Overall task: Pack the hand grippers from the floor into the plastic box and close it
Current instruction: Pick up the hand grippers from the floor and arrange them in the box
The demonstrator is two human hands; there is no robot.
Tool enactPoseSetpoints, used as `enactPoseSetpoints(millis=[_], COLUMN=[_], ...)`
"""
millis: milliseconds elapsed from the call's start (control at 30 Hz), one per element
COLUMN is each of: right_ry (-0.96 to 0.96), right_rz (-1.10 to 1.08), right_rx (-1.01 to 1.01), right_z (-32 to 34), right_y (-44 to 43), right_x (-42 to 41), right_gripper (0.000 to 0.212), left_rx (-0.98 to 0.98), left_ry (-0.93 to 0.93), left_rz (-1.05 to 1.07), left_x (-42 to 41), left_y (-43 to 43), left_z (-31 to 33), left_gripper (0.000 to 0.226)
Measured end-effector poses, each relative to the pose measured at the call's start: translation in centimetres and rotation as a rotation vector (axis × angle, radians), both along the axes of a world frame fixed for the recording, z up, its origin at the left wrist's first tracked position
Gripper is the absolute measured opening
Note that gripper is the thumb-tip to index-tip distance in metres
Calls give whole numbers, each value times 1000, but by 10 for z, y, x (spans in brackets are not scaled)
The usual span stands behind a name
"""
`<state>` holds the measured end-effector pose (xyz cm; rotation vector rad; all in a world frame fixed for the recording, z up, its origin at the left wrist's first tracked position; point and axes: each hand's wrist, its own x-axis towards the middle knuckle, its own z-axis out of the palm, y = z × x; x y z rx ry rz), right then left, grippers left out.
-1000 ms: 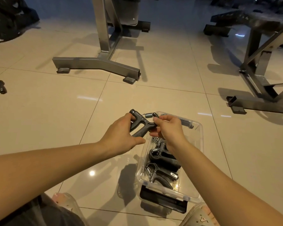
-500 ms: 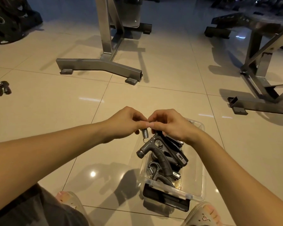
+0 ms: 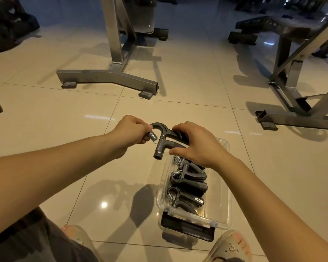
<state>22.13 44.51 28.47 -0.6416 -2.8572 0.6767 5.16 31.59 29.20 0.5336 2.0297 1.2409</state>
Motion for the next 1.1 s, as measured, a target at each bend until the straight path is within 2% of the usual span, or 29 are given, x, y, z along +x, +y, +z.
enactPoseSetpoints(millis=[100,233,300,400,467,567,667,800,1100], right_ry=[-43,-101,-139,-237,-310,-425,-548,-577,-482], right_rz=[10,-21,-52,-117,-144,-161,-154,-164,-239], right_rx=[189,123,89,77,47,-42,-81,-98,-191], right_z=[0,-10,-22,-44,-61,-90,-121,-159,-202], right_y=[3,12,19,28,29,23,12,-5,-14], right_x=[3,14,23,34,40,49,57,65,71], right_gripper=[64,61,60,58,53,51,48,50,59], left_rx=[18,0,-78,-287,-380,-490,-563,-513,-374], left_ry=[-111,-93,84,460,644,803,812,855,885], left_rz=[26,-111,-302,-644,-818,-1013,-1130,-1156,-1099], left_x=[4,13,17,24,33,43,40,40,39], left_y=[6,7,7,1,-4,-9,-14,-23,-28], left_z=[-10,-25,-34,-48,-60,-85,-103,-117,-140], left_gripper=[11,11,17,56,81,104,121,134,136])
